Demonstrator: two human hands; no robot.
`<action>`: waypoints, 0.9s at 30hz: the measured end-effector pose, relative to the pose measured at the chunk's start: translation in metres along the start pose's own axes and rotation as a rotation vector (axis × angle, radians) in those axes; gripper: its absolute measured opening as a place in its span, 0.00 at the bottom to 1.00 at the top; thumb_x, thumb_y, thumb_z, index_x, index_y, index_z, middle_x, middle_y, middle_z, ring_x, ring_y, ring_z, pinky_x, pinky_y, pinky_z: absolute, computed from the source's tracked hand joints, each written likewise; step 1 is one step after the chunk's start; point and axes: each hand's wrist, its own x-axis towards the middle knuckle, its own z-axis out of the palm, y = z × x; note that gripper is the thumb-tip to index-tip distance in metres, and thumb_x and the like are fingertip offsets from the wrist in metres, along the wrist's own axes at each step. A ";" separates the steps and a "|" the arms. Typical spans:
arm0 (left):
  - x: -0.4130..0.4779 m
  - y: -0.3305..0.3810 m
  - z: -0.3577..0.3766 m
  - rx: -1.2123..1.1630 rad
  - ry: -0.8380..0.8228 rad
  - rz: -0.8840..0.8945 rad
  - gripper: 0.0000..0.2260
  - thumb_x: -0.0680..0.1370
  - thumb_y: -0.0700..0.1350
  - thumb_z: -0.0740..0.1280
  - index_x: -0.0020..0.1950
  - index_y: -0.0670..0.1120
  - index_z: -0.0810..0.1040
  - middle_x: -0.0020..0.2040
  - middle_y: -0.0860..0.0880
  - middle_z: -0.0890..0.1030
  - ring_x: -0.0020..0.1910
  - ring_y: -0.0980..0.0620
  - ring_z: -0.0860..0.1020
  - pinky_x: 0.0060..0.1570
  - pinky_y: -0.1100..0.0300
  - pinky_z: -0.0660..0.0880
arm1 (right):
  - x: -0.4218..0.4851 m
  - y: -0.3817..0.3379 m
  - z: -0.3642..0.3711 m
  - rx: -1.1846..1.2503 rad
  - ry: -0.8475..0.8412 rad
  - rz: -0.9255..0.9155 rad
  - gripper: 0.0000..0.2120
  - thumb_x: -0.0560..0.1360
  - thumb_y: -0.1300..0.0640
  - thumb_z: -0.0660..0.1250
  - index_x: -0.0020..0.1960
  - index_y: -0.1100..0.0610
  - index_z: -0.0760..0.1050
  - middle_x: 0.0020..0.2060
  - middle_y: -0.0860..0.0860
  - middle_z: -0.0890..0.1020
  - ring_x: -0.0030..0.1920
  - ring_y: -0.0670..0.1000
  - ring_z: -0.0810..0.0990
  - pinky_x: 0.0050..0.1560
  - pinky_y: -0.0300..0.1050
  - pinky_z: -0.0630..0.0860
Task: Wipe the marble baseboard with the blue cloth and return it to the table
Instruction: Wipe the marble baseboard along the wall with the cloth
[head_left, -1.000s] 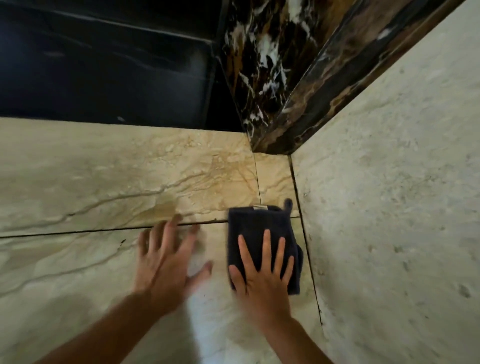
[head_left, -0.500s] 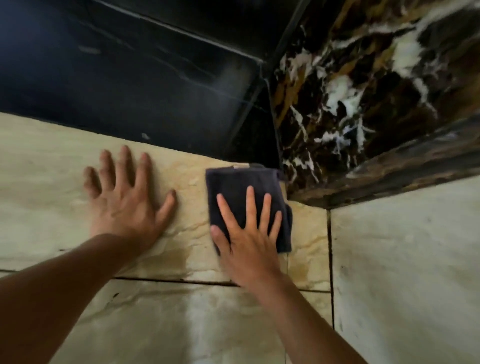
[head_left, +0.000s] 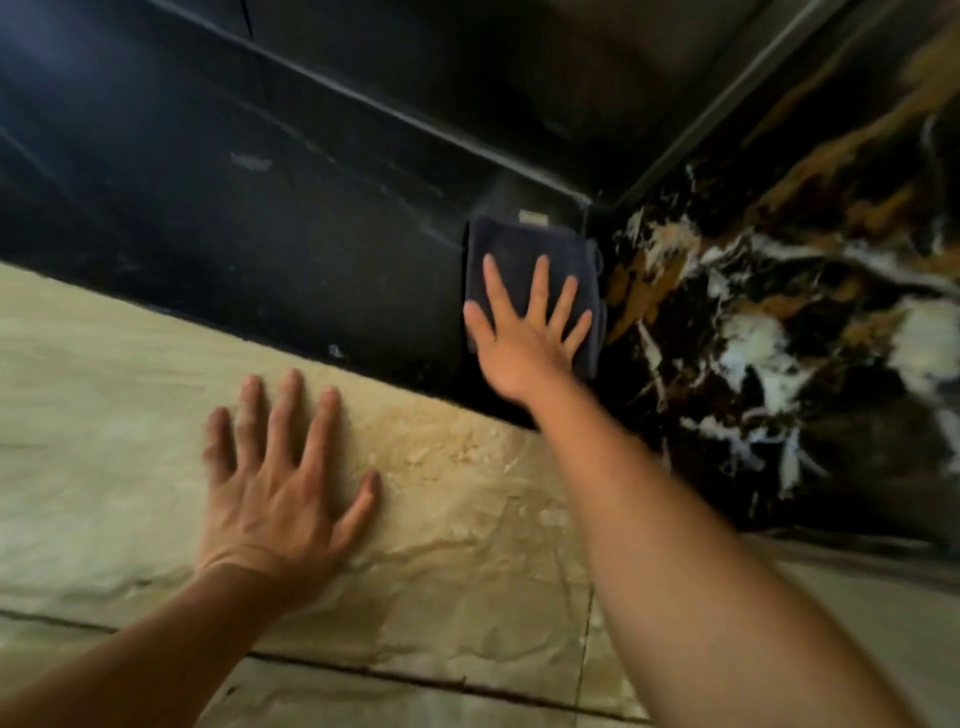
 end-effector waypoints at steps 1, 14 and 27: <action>0.000 0.002 -0.003 -0.018 -0.013 -0.022 0.42 0.74 0.71 0.41 0.83 0.50 0.44 0.83 0.43 0.39 0.80 0.40 0.35 0.79 0.39 0.40 | -0.019 0.003 0.008 0.003 0.029 -0.017 0.28 0.76 0.30 0.36 0.73 0.30 0.31 0.79 0.51 0.33 0.77 0.62 0.30 0.72 0.70 0.32; 0.004 0.001 -0.018 -0.113 -0.083 0.020 0.42 0.74 0.69 0.47 0.80 0.44 0.59 0.81 0.37 0.55 0.80 0.33 0.50 0.76 0.32 0.50 | -0.009 0.008 0.002 -0.048 -0.069 0.039 0.28 0.74 0.28 0.38 0.70 0.26 0.27 0.77 0.49 0.28 0.76 0.62 0.28 0.71 0.69 0.31; 0.006 -0.002 0.001 -0.020 0.031 0.008 0.40 0.75 0.68 0.52 0.81 0.47 0.57 0.82 0.38 0.53 0.81 0.33 0.47 0.77 0.33 0.49 | -0.085 -0.019 0.036 -0.058 -0.084 -0.131 0.28 0.75 0.29 0.36 0.68 0.27 0.24 0.74 0.47 0.23 0.74 0.59 0.23 0.69 0.66 0.25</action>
